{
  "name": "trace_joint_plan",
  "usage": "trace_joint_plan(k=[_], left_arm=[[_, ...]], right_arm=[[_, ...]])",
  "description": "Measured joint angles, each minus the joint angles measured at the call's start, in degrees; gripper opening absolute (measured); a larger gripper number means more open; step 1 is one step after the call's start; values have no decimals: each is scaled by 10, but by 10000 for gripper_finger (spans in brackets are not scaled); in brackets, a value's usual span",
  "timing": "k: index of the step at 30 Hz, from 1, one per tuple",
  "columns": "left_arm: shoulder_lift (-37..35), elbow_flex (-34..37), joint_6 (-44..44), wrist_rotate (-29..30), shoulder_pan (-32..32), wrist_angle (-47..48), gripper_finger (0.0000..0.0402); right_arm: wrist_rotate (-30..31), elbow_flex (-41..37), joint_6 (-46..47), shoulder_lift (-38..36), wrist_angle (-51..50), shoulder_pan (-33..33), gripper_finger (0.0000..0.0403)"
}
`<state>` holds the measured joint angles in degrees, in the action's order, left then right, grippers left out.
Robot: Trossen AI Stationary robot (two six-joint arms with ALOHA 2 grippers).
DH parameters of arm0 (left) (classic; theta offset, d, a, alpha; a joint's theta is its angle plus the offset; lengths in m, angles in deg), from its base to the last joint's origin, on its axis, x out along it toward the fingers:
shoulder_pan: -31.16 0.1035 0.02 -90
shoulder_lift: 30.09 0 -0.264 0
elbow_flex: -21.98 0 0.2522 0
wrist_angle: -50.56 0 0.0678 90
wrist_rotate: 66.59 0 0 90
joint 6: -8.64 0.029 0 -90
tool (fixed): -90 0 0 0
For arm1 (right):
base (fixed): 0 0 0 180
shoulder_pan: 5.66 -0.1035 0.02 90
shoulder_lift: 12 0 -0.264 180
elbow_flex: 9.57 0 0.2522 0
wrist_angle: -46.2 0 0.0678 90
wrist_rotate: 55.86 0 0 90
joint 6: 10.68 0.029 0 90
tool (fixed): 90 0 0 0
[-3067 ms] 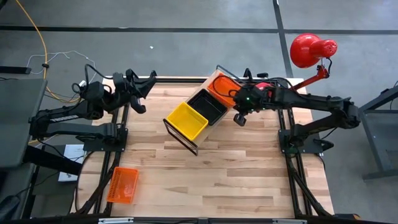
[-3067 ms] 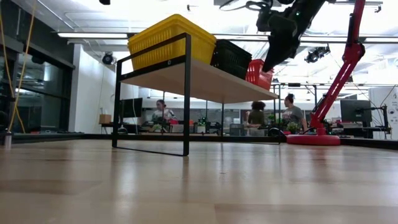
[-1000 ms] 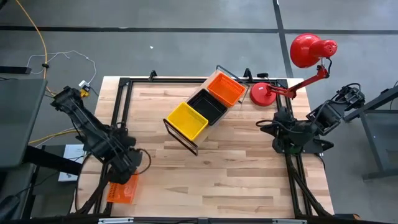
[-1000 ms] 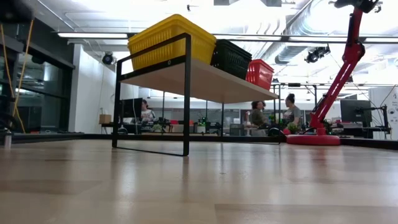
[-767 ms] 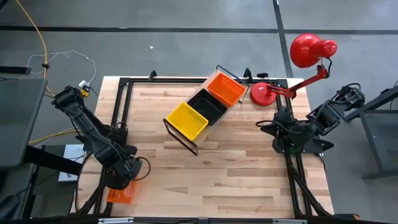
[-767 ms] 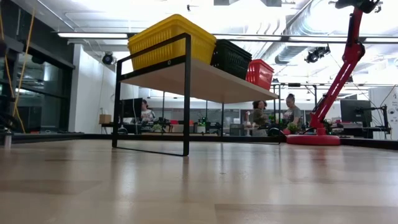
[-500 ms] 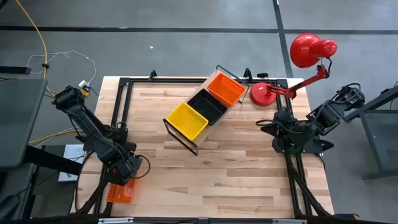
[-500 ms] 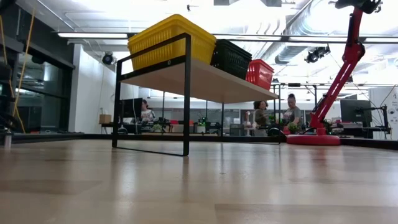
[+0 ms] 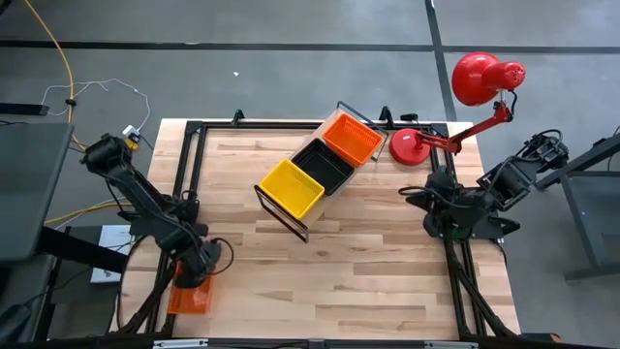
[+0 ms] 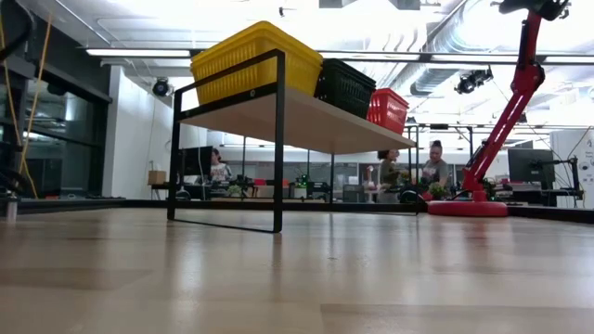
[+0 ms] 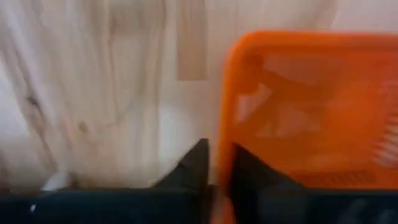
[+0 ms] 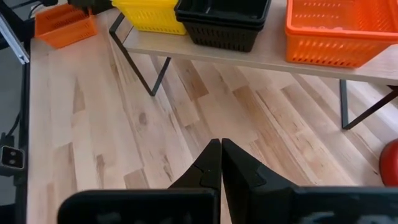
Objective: Stack baskets on shelf by color
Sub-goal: Stack the orange bin on top of the orange bin on the shelf
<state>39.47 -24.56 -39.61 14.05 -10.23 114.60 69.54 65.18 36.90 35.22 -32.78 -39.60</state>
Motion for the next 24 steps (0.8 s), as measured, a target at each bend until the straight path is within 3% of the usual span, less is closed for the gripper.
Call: trace_joint_plan(k=[2, 5, 11, 15, 19, 24], left_arm=[[-4, -14, -19, -23, 16, 1, 15], [-25, -64, -13, -28, 43, 22, 7], [-82, -257, 33, -17, 137, 112, 1], [-82, -417, 81, 68, 226, 117, 0], [-32, -548, 164, 159, 334, 76, 0], [91, -691, 240, 150, 480, 58, 0]], right_arm=[[4, 0, 0, 0, -3, 0, 0], [5, 0, 0, 0, -7, 0, 0], [5, 0, 0, 0, -14, 1, 0], [5, 0, 0, 0, -14, 2, 0], [5, 0, 0, 0, -14, 2, 0], [17, 0, 0, 0, 0, 2, 0]])
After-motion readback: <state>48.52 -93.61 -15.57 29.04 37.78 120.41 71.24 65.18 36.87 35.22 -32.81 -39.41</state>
